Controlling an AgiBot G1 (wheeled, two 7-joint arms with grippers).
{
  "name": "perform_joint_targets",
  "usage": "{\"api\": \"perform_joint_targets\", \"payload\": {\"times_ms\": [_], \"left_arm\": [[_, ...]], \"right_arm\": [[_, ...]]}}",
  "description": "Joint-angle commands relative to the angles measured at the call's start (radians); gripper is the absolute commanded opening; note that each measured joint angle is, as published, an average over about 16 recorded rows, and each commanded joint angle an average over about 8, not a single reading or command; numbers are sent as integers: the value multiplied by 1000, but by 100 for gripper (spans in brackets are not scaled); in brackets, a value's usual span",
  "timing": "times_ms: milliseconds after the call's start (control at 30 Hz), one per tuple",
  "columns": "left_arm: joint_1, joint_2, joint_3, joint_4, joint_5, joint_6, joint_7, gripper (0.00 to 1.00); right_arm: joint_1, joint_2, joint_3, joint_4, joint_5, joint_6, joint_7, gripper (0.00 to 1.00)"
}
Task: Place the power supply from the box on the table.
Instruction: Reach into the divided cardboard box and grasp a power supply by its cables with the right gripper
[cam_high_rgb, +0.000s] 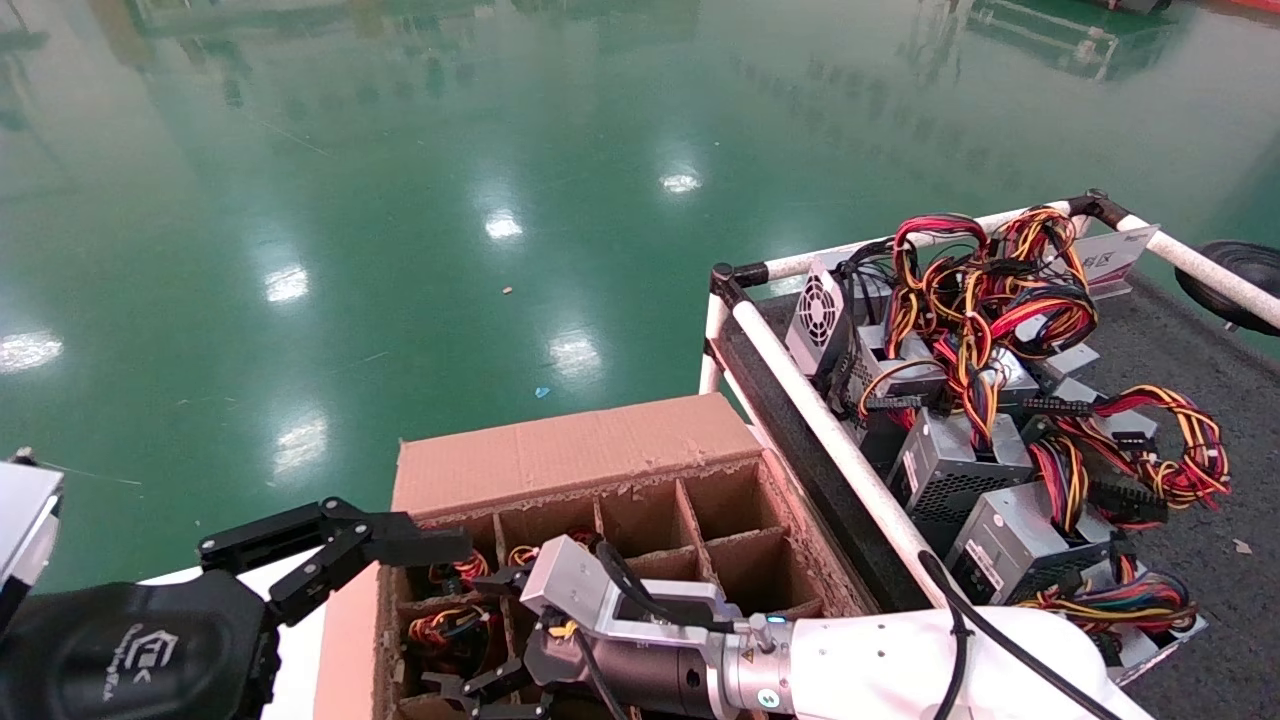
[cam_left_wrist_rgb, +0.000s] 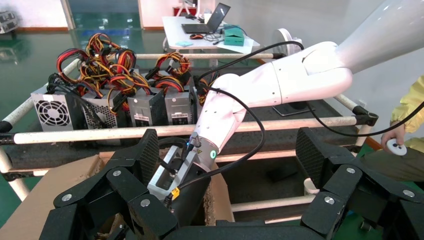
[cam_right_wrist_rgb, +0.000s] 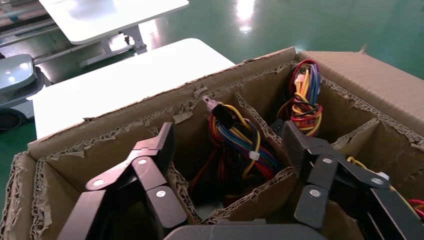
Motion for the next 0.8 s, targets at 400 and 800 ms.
{"api": "perform_joint_targets", "payload": {"times_ms": [400,800], "left_arm": [[0,0,0,0,0,0,0,100],[0,0,1,0,0,0,0,100]], "right_arm": [[13,-2,-33,-24,29,14,15,0],[40,3,-49,-36,69,21,55,0]]}}
